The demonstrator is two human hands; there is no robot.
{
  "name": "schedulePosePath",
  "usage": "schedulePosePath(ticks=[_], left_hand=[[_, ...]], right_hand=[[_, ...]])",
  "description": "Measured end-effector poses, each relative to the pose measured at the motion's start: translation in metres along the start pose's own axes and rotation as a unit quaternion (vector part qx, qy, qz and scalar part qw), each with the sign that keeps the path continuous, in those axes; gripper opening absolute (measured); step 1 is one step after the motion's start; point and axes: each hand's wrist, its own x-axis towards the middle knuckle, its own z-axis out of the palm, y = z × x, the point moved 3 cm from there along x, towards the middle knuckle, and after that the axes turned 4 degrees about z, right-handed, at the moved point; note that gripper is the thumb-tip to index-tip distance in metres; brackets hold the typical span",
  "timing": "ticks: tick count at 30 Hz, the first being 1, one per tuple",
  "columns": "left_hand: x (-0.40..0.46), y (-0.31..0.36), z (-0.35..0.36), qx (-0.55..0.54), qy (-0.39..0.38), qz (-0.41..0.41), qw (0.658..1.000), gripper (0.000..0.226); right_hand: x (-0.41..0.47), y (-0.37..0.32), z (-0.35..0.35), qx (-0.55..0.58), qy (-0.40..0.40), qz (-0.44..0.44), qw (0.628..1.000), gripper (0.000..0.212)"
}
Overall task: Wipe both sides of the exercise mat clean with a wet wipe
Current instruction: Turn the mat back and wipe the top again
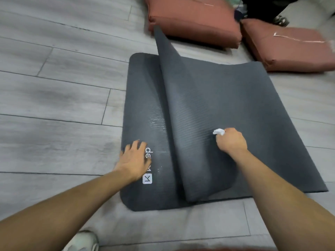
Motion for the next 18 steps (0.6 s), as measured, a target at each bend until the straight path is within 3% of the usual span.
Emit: schedulePosePath(ticks=[4,7,10,14,18], left_hand=[[0.010,-0.033,0.022,-0.035,0.001,-0.132,0.991,0.065],[0.021,-0.042,0.028,-0.103,0.050,-0.189,0.975,0.074],[0.029,-0.043,0.015,-0.192,0.103,-0.278,0.936,0.074],[0.041,-0.030,-0.008,-0.238,0.121,-0.210,0.941,0.050],[0.029,-0.034,-0.031,-0.241,0.167,-0.189,0.937,0.030]], right_hand=[[0.056,0.074,0.015,-0.034,0.043,0.053,0.997,0.058],[0.049,0.090,0.016,-0.012,0.057,0.069,0.996,0.054],[0.032,0.092,0.005,0.036,0.073,0.073,0.994,0.030],[0.028,0.087,-0.014,0.061,0.118,0.021,0.991,0.010],[0.036,0.080,-0.037,0.036,0.146,-0.032,0.988,0.012]])
